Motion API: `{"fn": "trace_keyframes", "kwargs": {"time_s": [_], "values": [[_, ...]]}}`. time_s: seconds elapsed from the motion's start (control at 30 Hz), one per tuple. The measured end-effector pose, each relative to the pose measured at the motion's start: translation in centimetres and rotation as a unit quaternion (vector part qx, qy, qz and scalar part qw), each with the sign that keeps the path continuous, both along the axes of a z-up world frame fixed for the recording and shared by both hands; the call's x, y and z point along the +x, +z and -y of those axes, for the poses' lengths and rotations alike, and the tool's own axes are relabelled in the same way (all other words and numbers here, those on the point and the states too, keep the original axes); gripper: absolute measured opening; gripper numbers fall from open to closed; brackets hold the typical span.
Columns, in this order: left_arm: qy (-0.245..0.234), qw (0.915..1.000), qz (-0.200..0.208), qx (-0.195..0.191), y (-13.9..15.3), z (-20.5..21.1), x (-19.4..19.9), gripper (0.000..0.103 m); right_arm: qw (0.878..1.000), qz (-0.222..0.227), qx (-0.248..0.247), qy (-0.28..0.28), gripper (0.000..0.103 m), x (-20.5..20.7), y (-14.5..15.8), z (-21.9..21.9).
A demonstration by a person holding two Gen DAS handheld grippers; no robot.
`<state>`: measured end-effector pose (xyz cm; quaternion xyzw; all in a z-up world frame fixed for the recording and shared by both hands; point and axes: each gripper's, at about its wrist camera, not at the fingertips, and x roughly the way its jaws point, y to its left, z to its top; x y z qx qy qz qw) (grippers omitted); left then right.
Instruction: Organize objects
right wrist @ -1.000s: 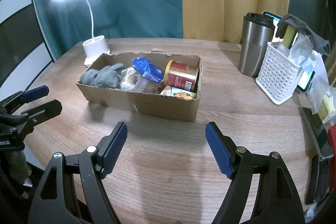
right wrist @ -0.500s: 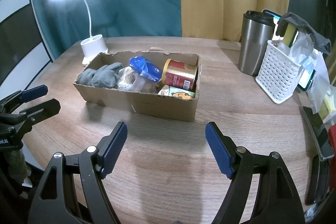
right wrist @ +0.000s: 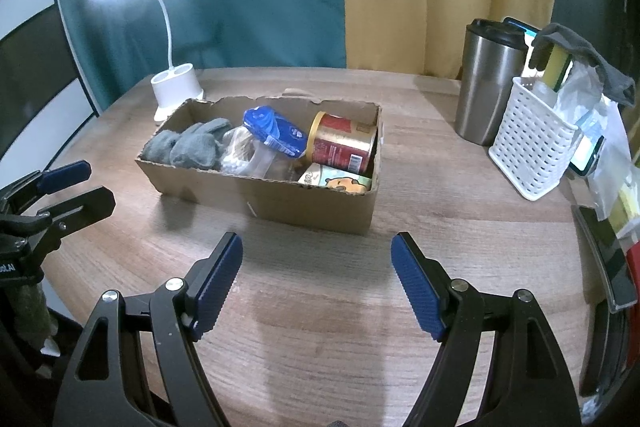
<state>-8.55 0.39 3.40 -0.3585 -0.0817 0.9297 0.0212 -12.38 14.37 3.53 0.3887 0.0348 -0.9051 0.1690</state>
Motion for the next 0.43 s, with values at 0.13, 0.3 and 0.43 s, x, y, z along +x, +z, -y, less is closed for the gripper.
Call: {"fn": "trace_keyframes", "kwargs": {"time_s": [0.13, 0.3, 0.43], "values": [[-0.004, 1.0, 0.002, -0.001, -0.2, -0.1, -0.4, 0.095, 1.0, 0.003, 0.001, 0.001, 0.08, -0.4, -0.2, 0.1], [-0.006, 0.9999, 0.008, -0.009, -0.7, 0.2, -0.9, 0.095, 1.0, 0.006, 0.004, 0.001, 0.08, -0.7, -0.4, 0.2], [-0.007, 0.9998, 0.002, -0.02, -0.7, 0.4, -1.1, 0.095, 1.0, 0.009, 0.003, -0.001, 0.08, -1.0, -0.5, 0.1]]}}
